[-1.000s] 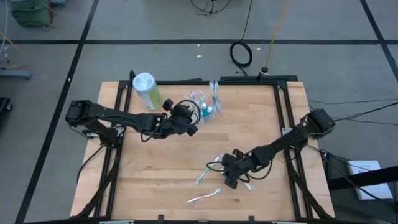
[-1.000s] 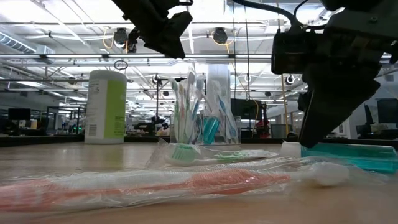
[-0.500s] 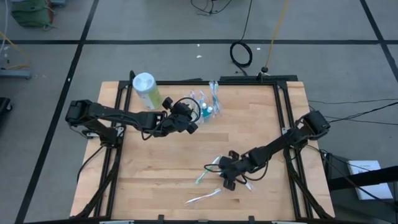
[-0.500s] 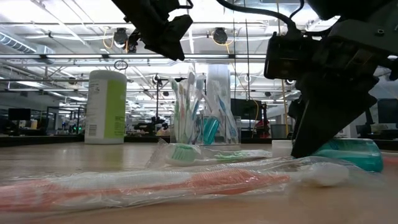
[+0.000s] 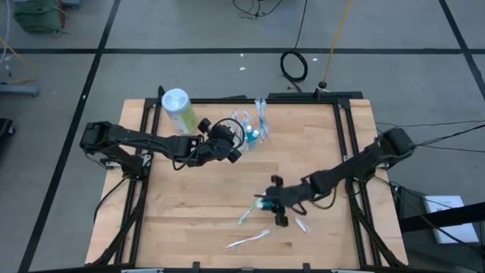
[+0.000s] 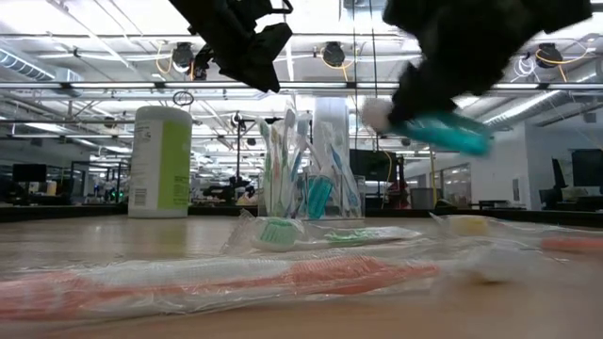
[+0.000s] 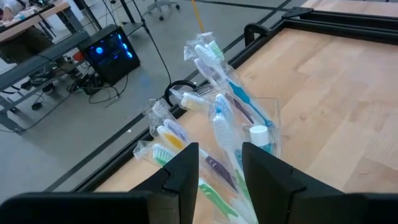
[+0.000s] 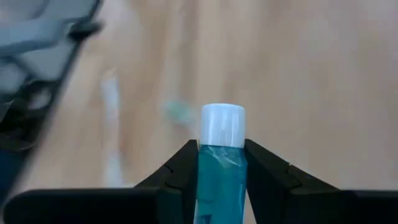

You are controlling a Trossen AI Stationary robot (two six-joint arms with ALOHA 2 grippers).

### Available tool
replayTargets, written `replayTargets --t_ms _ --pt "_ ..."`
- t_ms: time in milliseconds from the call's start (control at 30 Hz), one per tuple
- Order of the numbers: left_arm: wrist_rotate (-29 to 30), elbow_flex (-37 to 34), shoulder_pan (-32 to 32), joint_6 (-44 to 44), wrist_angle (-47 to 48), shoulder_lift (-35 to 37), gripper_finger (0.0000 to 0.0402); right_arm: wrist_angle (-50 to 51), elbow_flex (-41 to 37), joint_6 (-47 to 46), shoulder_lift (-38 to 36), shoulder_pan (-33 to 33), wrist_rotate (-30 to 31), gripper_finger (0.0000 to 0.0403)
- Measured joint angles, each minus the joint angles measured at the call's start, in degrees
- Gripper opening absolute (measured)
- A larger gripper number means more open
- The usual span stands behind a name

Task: Pick & Place toothbrushing station
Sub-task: Put the blue mouthwash into the transparent organizer

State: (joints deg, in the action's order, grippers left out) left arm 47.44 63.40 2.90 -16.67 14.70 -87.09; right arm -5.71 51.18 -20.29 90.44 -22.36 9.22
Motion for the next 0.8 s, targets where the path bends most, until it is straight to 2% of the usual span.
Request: replayTargets --t_ms 167,233,433,533,633,733,800 --pt "-1.72 -0.02 0.02 -0.02 -0.33 -0.02 0.0129 -4.02 -0.07 14.51 -6.93 3.74 17.71 0.0095" --pt "-3.98 -0.02 0.0 -0.04 -0.33 -0.02 0.0129 -5.95 -0.05 19.25 -8.23 5.84 21.35 0.0095" --pt "-13.18 -0.02 0.02 -0.07 -0.34 -0.02 0.0129 -7.44 -0.17 27.41 -8.1 13.24 18.69 0.0095" --pt "-16.68 -0.02 0.04 -0.09 -0.35 -0.02 0.0129 -12.49 -0.44 29.81 -6.59 17.19 17.42 0.0095" --pt "-17.37 -0.02 0.27 -0.33 -0.32 -0.02 0.0129 -21.13 -2.5 29.29 -5.49 21.38 14.7 0.0095" --pt "-17.4 -0.02 0.39 -1.16 -0.37 -0.02 0.0129 -29.89 -7.5 24.99 -4.63 25.06 12.1 0.0095" --pt "-17.36 -0.02 0.39 -2.33 -0.59 -0.02 0.0129 -39.55 -10.78 23.91 -2.62 27.06 11.5 0.0095"
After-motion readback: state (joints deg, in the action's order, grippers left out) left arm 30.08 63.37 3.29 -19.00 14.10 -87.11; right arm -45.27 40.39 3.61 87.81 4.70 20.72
